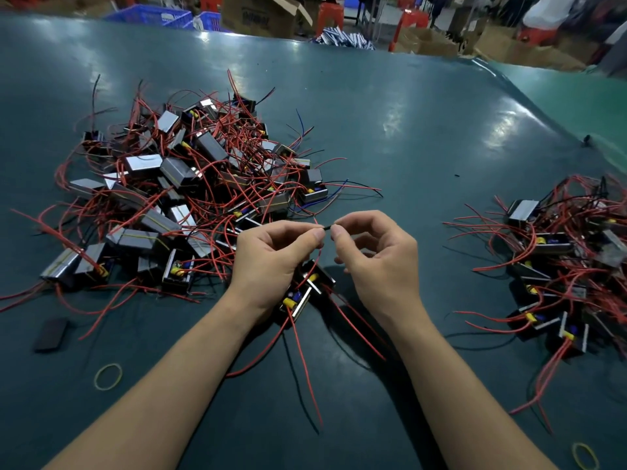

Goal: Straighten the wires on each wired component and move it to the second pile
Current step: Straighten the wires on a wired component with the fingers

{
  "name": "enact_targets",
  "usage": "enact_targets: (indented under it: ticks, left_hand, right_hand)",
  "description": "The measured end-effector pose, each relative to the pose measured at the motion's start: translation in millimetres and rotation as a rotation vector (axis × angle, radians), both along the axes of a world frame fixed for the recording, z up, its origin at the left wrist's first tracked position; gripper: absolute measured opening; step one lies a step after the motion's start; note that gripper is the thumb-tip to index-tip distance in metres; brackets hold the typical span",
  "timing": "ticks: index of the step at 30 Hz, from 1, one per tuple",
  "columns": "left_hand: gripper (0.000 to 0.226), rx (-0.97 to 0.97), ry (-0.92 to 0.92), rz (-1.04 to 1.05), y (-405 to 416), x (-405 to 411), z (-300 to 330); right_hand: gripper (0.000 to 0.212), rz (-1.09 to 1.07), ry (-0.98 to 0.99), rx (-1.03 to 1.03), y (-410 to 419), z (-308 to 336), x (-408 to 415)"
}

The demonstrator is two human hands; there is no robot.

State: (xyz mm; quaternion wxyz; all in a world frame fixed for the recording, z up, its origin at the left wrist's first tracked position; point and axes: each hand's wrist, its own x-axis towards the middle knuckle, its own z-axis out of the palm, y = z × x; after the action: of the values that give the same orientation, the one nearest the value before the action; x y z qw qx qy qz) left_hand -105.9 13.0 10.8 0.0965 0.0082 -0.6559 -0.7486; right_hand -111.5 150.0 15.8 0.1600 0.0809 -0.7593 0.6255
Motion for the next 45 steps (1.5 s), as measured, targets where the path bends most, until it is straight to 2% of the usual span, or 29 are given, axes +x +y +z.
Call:
enact_targets:
  ticks: [3, 6, 8, 12, 14, 20, 29, 31, 33, 35, 37, 40, 45]
  left_hand:
    - [0.003, 0.014, -0.017, -0.002, -1, 0, 0]
    - [0.005, 0.022, -0.043, -0.014, -4, 0, 1]
    - [0.005, -0.025, -0.034, -0.005, -3, 0, 0]
    - [0.004, -0.143, -0.001, 0.006, 2, 1, -1]
    - [0.004, -0.155, -0.005, 0.008, 2, 1, -1]
    - [0.003, -0.184, -0.005, 0.014, 4, 1, -1]
    - [0.008, -0.27, -0.012, 0.021, 6, -1, -1]
    - [0.014, -0.226, -0.014, 0.067, 4, 0, -4]
    - [0.015, -0.17, -0.021, 0.092, 3, 2, -6]
    - [0.009, -0.141, -0.028, 0.071, 2, 3, -5]
    - [0.006, -0.113, -0.024, 0.066, 2, 1, -4]
    - [0.004, -0.075, -0.042, 0.092, 1, -1, -4]
    - [0.005, -0.075, -0.052, 0.078, 1, 0, -4]
  right_hand:
    - [0.012, 0.017, 0.049, 0.177, 4, -1, -3]
    - [0.011, 0.058, 0.011, 0.223, 5, -4, -4]
    - [0.009, 0.032, 0.029, 0.253, 5, -6, -5]
    - [0.009, -0.077, 0.108, 0.488, 5, -12, -5]
    - [0.01, -0.118, 0.118, 0.517, 1, -14, -6]
    - [0.007, -0.198, -0.003, 0.317, -4, -13, -8]
    - [0.011, -0.228, -0.153, 0.269, 0, -13, -17]
    - [0.014, -0.283, -0.223, 0.099, 5, -12, -23]
    - [0.018, -0.203, -0.242, 0.001, 11, -10, -25]
    - [0.016, -0.034, -0.169, 0.124, 7, -10, -18]
    - [0.009, 0.083, -0.148, 0.118, 3, -7, -12]
    - [0.005, 0.159, -0.188, -0.024, 7, -2, -11]
    - [0.014, 0.188, -0.179, -0.026, 9, 0, -10]
